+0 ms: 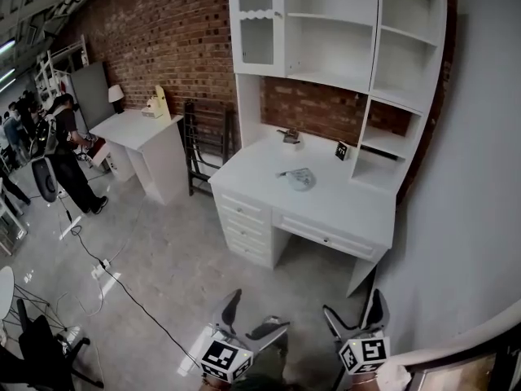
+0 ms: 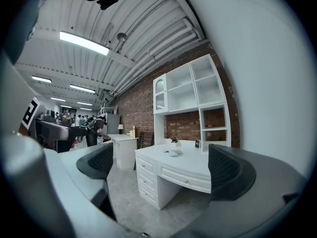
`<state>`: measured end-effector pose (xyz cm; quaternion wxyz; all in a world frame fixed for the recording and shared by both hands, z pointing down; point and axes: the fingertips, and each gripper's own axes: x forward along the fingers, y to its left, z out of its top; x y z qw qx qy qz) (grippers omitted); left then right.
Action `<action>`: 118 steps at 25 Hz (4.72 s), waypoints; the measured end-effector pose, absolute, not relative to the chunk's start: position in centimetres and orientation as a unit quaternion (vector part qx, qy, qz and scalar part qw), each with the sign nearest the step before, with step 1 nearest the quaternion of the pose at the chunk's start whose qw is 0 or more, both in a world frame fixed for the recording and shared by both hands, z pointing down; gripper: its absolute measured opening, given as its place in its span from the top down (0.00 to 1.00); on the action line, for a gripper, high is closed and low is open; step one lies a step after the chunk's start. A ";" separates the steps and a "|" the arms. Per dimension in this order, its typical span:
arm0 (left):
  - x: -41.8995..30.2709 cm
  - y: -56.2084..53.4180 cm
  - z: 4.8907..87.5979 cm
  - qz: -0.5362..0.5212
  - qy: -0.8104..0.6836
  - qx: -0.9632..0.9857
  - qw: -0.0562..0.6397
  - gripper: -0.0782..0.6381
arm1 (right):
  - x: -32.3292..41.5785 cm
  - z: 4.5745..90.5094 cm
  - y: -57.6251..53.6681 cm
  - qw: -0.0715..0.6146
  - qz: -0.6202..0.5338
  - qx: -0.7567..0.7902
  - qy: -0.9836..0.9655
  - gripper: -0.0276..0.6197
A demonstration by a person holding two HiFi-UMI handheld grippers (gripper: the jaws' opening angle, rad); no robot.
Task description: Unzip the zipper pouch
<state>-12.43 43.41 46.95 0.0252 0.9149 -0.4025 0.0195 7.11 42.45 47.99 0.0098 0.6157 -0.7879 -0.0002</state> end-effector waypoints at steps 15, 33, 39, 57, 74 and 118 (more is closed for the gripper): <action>-11.9 27.5 46.6 0.020 -0.388 0.921 0.033 0.10 | 8.5 46.1 27.3 -0.040 -0.012 0.621 -0.783 0.08; -10.0 0.4 43.9 -0.001 -0.354 0.935 0.038 0.10 | 8.9 45.1 2.9 -0.017 0.008 0.634 -0.773 0.09; -11.2 -4.4 46.5 0.005 -0.363 0.929 0.066 0.10 | 9.1 45.4 -2.0 -0.001 0.006 0.637 -0.771 0.09; -13.2 -10.1 50.5 0.017 -0.435 0.894 0.102 0.10 | 10.3 49.9 -7.2 0.028 0.080 0.623 -0.778 0.09; -8.4 -17.3 51.2 0.031 -0.453 0.886 0.094 0.10 | 12.7 51.9 -17.1 0.077 0.068 0.578 -0.809 0.09; 0.5 -33.2 68.2 0.130 -0.414 0.806 0.402 0.11 | 10.0 68.6 -35.7 0.181 0.266 0.371 -0.871 0.11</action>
